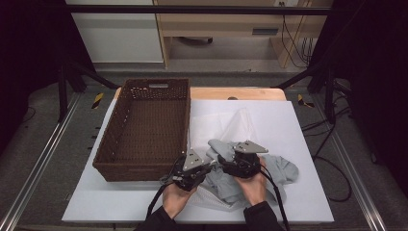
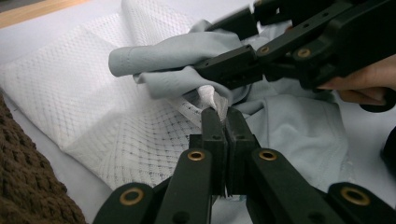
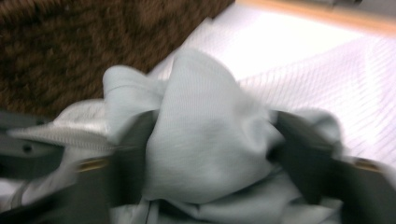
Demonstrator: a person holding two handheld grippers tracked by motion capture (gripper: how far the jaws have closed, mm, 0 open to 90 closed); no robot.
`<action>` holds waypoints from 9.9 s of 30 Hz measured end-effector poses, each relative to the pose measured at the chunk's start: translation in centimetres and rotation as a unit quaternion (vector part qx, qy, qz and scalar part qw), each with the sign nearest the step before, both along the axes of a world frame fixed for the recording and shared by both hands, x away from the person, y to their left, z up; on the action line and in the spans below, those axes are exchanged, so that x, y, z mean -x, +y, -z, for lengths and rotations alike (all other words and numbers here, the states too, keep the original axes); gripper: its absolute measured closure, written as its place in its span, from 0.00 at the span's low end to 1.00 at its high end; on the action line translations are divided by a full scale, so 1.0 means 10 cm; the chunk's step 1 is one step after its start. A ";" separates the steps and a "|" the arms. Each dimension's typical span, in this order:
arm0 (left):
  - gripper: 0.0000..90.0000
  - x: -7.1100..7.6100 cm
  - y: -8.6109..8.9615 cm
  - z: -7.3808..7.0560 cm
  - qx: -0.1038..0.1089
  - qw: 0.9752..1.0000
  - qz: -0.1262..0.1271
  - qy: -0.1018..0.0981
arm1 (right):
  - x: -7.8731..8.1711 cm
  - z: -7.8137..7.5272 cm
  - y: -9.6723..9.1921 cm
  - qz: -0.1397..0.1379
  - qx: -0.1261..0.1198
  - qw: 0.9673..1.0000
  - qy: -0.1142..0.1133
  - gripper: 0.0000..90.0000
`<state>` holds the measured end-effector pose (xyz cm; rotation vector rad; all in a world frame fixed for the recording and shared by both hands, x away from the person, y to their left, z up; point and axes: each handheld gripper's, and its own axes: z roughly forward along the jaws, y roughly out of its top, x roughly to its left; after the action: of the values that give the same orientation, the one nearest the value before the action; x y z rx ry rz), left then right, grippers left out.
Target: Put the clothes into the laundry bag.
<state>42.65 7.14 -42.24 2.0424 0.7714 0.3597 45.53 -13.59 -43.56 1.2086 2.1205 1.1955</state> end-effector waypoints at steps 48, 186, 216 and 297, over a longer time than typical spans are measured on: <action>0.98 0.06 0.03 0.05 0.001 1.000 -0.004 -0.002 | -0.01 0.14 -0.38 0.028 -0.020 0.999 0.009 0.37; 0.98 0.10 -0.03 0.06 0.008 1.000 0.001 0.004 | 0.55 0.16 -0.26 -0.024 0.039 0.998 -0.032 0.17; 0.98 0.20 -0.05 -0.10 0.027 1.000 0.015 -0.001 | 0.28 0.31 0.19 -0.083 0.034 0.996 -0.011 0.89; 0.98 0.08 -0.05 0.10 0.006 1.000 0.008 0.021 | 0.36 0.10 -0.64 0.047 0.027 0.998 -0.043 0.13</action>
<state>41.83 6.61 -43.26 2.0493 0.7809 0.3023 41.95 -19.97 -44.60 1.1975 1.9987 1.1207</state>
